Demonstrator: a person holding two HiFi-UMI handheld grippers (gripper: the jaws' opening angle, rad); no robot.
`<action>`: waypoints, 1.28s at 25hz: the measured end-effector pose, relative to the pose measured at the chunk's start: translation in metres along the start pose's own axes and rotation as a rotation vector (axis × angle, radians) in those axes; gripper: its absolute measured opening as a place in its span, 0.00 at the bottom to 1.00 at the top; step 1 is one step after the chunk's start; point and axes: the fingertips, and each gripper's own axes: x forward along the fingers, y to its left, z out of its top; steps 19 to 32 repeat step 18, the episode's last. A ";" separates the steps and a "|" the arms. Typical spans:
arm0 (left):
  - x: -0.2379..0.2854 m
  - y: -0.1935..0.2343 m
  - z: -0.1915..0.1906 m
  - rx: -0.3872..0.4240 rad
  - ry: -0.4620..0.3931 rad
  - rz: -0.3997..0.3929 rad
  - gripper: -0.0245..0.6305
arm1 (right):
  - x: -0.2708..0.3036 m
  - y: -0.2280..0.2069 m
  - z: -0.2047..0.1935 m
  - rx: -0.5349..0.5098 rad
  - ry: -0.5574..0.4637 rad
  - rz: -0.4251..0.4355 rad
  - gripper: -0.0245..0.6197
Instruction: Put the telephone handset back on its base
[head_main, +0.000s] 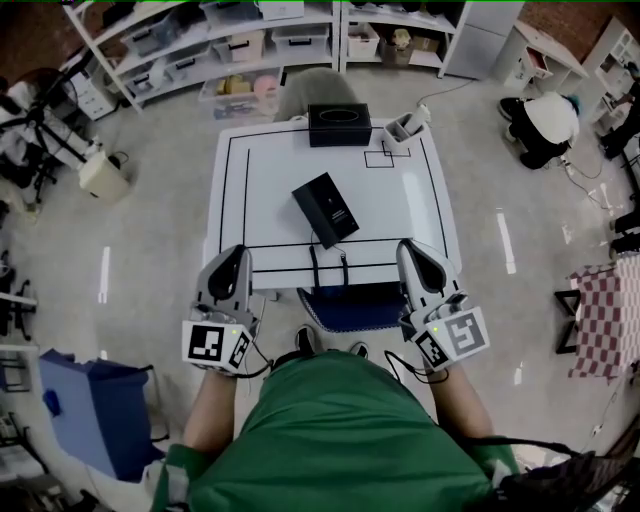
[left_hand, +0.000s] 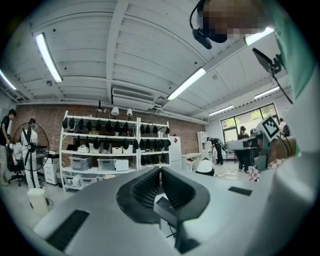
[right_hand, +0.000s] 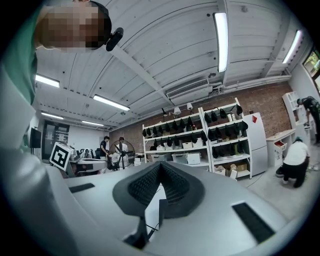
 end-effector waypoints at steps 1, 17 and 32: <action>0.001 0.000 -0.001 -0.001 0.001 -0.001 0.08 | 0.000 -0.001 -0.001 0.002 0.000 -0.002 0.07; 0.017 0.009 -0.022 -0.022 0.046 -0.022 0.08 | 0.009 -0.003 -0.009 0.012 0.024 -0.027 0.07; 0.019 0.008 -0.025 -0.022 0.052 -0.027 0.08 | 0.010 -0.003 -0.010 0.014 0.027 -0.029 0.07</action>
